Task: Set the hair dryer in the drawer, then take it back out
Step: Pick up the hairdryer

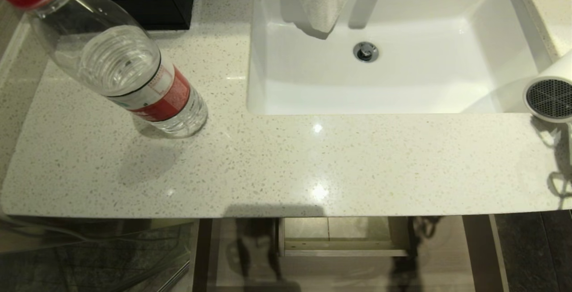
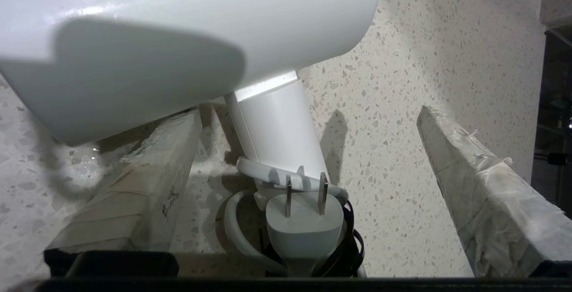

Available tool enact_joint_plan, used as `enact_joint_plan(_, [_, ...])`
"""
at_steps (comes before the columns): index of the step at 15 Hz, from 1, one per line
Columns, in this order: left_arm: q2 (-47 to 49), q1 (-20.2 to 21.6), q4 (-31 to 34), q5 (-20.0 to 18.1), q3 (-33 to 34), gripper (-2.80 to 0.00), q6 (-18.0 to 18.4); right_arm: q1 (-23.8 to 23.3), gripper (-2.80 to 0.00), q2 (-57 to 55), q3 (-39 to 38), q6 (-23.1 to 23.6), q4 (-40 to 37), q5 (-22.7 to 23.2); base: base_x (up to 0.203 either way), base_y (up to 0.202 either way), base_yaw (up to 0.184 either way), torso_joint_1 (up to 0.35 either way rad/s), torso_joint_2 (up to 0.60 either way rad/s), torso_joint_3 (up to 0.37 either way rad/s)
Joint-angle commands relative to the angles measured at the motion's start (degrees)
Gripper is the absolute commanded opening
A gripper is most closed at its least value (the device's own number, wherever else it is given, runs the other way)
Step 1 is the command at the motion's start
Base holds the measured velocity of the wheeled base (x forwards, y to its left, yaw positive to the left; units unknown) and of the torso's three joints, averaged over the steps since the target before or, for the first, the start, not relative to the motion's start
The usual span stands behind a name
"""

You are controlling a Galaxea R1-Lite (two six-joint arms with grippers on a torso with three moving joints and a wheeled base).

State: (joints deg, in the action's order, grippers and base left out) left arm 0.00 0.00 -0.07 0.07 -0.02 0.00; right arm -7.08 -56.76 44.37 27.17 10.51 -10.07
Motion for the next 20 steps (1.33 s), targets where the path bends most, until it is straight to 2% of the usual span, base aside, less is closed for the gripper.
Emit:
enact_joint_plan(1, [0.0, 0.0, 0.0, 0.0, 0.0, -2.8, 0.0, -0.7, 0.0, -0.4, 0.4, 0.2, 0.5, -0.1, 0.0, 0.0, 0.0, 0.0, 0.0, 0.0])
enact_joint_plan(20, [0.0, 0.0, 0.0, 0.0, 0.0, -2.8, 0.0, -1.3, 0.0, -1.3, -1.8, -1.0, -1.5, 0.4, 0.0, 0.0, 0.0, 0.0, 0.0, 0.0])
